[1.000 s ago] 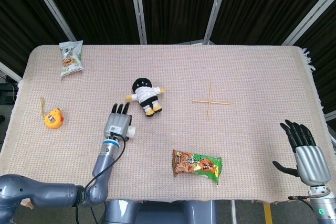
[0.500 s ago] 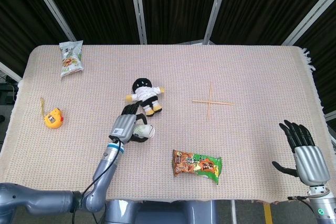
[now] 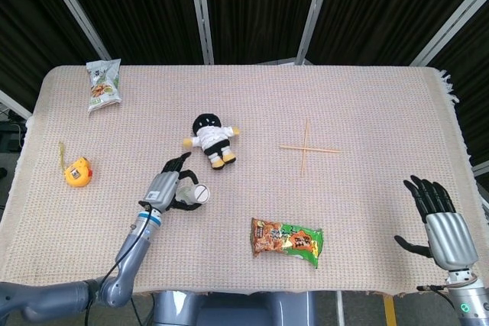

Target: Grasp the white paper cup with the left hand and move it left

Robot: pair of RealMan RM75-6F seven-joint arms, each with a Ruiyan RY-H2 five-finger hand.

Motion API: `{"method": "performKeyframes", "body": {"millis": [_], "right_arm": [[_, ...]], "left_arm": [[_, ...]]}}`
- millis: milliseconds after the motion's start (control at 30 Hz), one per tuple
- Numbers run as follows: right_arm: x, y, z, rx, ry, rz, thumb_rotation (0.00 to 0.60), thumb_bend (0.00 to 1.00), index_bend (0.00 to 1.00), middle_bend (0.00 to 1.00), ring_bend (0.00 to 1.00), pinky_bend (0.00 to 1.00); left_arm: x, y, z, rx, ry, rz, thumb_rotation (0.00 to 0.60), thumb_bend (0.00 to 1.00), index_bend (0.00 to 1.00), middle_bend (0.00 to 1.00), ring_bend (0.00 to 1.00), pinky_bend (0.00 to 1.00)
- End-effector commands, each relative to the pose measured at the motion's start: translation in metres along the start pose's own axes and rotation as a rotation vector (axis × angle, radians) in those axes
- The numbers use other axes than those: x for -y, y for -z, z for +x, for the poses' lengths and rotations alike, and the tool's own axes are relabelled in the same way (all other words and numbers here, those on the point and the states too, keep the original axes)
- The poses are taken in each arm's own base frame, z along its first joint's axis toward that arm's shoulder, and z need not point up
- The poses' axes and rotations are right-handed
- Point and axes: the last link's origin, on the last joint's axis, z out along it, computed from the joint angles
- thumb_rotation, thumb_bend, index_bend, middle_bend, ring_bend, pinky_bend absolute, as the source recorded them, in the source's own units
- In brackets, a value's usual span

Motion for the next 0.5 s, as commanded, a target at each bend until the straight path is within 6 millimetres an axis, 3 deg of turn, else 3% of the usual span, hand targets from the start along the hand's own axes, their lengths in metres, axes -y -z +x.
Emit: {"method": "performKeyframes", "body": {"millis": [33, 167, 233, 300, 333, 500], "right_arm": [[0.000, 0.000, 0.000, 0.001, 0.001, 0.001, 0.600, 0.04, 0.03, 0.00, 0.00, 0.00], [0.001, 0.001, 0.000, 0.001, 0.003, 0.004, 0.600, 0.04, 0.03, 0.00, 0.00, 0.00], [0.002, 0.001, -0.001, 0.002, 0.004, 0.005, 0.600, 0.04, 0.03, 0.00, 0.00, 0.00], [0.003, 0.001, -0.001, 0.003, 0.005, 0.007, 0.600, 0.04, 0.03, 0.00, 0.00, 0.00], [0.003, 0.001, -0.002, 0.004, 0.006, 0.007, 0.600, 0.04, 0.03, 0.00, 0.00, 0.00], [0.003, 0.002, -0.002, 0.007, 0.011, 0.010, 0.600, 0.04, 0.03, 0.00, 0.00, 0.00]], "left_arm": [[0.016, 0.004, 0.008, 0.001, 0.000, 0.026, 0.600, 0.09, 0.45, 0.00, 0.00, 0.00], [0.028, 0.008, 0.017, -0.002, -0.006, 0.043, 0.600, 0.09, 0.36, 0.00, 0.00, 0.00], [0.031, 0.010, 0.019, 0.001, -0.009, 0.046, 0.600, 0.09, 0.25, 0.00, 0.00, 0.00], [0.035, 0.012, 0.022, 0.006, -0.016, 0.047, 0.600, 0.08, 0.06, 0.00, 0.00, 0.00], [0.037, 0.013, 0.023, 0.009, -0.019, 0.048, 0.600, 0.08, 0.02, 0.00, 0.00, 0.00], [0.040, 0.018, 0.029, 0.011, -0.016, 0.045, 0.600, 0.08, 0.00, 0.00, 0.00, 0.00]]}}
